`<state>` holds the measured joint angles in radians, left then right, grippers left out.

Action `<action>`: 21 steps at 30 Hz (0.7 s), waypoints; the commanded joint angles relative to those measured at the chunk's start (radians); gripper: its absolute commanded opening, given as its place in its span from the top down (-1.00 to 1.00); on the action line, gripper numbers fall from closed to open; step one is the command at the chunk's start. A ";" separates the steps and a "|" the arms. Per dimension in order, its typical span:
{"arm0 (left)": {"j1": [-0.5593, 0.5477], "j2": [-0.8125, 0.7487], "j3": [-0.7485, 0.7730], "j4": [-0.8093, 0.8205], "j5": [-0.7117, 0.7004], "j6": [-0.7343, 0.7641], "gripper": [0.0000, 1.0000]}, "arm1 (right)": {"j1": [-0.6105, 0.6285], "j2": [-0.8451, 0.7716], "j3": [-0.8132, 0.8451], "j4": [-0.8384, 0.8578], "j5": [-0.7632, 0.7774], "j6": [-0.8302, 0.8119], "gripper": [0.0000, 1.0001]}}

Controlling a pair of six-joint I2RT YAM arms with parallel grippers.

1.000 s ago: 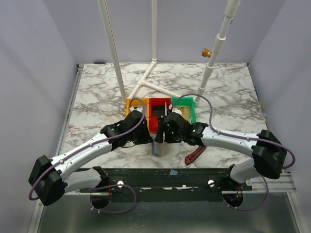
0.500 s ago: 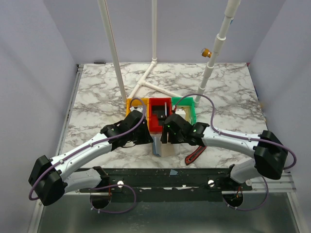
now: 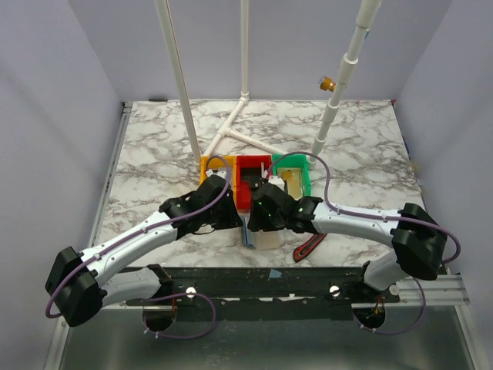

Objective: Take the credit cards out of the card holder
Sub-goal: Open the card holder at the center of the board.

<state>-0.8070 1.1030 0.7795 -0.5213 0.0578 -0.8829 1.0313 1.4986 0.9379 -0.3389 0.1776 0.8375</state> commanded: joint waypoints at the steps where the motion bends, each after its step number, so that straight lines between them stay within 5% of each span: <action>1: 0.001 -0.013 -0.001 -0.005 0.008 -0.001 1.00 | 0.008 0.041 0.020 0.037 -0.020 -0.007 -0.22; 10: 0.002 -0.006 -0.003 -0.008 0.007 -0.001 1.00 | 0.014 0.082 0.001 0.048 -0.033 -0.011 -0.25; 21: 0.002 -0.007 -0.009 -0.030 -0.006 0.010 1.00 | 0.014 0.053 -0.047 -0.034 0.083 0.027 -0.02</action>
<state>-0.8070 1.1030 0.7792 -0.5266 0.0574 -0.8825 1.0351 1.5688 0.9173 -0.3244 0.1940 0.8455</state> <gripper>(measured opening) 0.119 0.528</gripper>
